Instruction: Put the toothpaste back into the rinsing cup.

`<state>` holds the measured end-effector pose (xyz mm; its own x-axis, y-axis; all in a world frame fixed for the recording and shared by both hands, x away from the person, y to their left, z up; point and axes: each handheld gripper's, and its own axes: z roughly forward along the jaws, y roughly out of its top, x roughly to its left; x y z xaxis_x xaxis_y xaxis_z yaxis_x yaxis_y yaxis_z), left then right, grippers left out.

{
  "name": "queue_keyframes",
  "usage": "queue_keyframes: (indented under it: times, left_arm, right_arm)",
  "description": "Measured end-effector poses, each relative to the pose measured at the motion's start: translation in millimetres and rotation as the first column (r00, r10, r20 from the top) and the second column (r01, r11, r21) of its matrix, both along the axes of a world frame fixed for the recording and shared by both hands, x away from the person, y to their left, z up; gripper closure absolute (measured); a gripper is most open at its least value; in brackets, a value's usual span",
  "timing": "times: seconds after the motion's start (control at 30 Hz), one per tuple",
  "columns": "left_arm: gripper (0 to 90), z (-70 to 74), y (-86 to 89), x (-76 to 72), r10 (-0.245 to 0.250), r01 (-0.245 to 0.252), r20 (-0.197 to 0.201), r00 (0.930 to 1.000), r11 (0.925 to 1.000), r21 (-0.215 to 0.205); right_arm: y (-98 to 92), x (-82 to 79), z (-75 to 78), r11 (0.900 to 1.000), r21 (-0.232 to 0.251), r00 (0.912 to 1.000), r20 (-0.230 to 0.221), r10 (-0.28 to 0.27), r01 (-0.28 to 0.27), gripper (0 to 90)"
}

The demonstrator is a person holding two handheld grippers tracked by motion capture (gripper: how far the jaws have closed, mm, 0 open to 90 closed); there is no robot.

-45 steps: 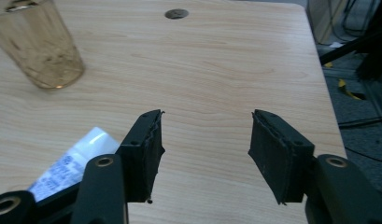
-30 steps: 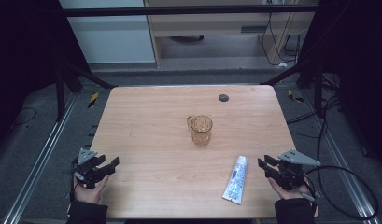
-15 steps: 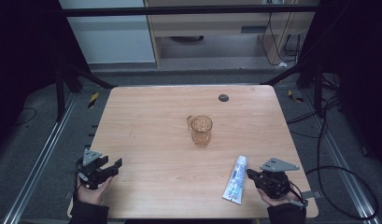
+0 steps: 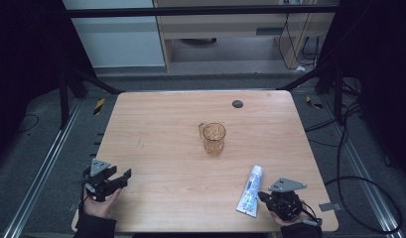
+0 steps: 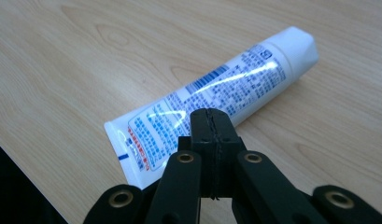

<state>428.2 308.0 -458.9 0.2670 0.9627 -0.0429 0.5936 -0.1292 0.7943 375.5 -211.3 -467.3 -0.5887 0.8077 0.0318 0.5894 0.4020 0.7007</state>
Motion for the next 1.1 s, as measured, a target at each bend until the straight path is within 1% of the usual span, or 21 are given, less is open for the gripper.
queue_keyframes:
  times: [0.03,0.17,0.3,0.5,0.57,0.77,0.8,1.1]
  left_arm:
    - [39.0,-0.4,-0.5,0.2,-0.002,0.002,-0.002,1.0000,1.0000,0.002]
    - [38.6,-1.5,-2.5,0.7,-0.008,0.008,-0.004,1.0000,0.9999,0.012]
    - [37.6,-2.1,-2.8,0.7,-0.011,0.011,-0.007,0.9999,0.9997,0.021]
    - [36.9,-3.0,-3.4,1.2,-0.015,0.015,-0.008,0.9998,0.9996,0.026]
    - [36.6,-3.5,-3.6,1.6,-0.016,0.016,-0.008,0.9998,0.9996,0.025]
    - [35.8,-3.6,-3.5,1.7,-0.018,0.018,-0.008,0.9998,0.9994,0.030]
    - [35.6,-3.9,-3.5,1.8,-0.019,0.019,-0.008,0.9998,0.9993,0.032]
    - [34.6,-5.0,-3.7,2.7,-0.023,0.023,-0.001,0.9997,0.9992,0.033]
  right_arm:
    - [0.0,0.0,0.0,1.000,0.000,1.0000,0.000,0.000,0.000,90.0]
    - [0.6,0.1,-5.4,1.000,-0.025,0.9998,-0.014,0.013,-0.013,90.0]
    - [3.6,0.9,-10.2,0.999,-0.031,0.9994,-0.019,0.027,-0.027,90.0]
    - [8.3,1.4,-13.3,0.998,-0.041,0.9989,-0.025,0.040,-0.041,90.0]
    - [8.5,1.9,-13.5,0.999,-0.029,0.9990,-0.025,0.037,-0.037,90.0]
    - [14.6,5.0,-14.9,0.998,-0.020,0.9984,-0.018,0.053,-0.054,90.0]
    - [17.7,6.5,-15.4,0.998,-0.009,0.9983,-0.017,0.056,-0.057,90.0]
    - [33.6,16.3,-16.0,0.998,-0.004,0.9981,-0.009,0.062,-0.062,90.0]
